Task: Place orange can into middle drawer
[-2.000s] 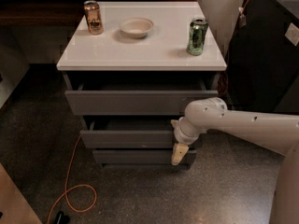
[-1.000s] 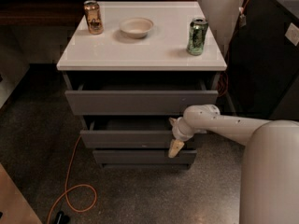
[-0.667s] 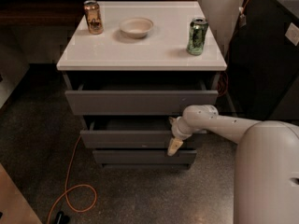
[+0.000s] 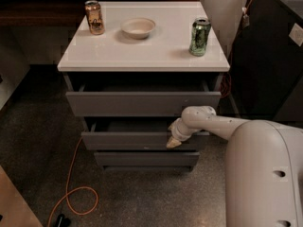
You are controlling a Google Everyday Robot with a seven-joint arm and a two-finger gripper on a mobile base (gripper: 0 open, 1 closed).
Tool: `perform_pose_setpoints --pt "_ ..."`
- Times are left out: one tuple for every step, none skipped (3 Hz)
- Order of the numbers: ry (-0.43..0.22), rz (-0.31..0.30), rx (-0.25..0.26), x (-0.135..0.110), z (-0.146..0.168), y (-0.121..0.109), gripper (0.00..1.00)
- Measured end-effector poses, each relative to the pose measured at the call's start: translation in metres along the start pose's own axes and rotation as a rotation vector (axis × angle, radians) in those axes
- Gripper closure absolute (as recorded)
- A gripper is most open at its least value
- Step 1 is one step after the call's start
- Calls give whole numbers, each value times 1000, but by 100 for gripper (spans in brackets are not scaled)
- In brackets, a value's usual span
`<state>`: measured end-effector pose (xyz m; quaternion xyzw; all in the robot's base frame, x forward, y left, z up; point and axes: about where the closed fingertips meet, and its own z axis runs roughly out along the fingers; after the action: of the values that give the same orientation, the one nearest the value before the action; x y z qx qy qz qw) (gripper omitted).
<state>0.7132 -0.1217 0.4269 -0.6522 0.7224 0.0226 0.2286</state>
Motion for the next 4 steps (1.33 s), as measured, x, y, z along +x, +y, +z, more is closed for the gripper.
perform_pose_setpoints --pt "1 25 -29 -6 4 7 64" --pt "-3 50 -29 -16 1 19 88" --pt "-9 55 -24 -22 -4 25 100" --pt "-9 55 -24 -22 -4 25 100"
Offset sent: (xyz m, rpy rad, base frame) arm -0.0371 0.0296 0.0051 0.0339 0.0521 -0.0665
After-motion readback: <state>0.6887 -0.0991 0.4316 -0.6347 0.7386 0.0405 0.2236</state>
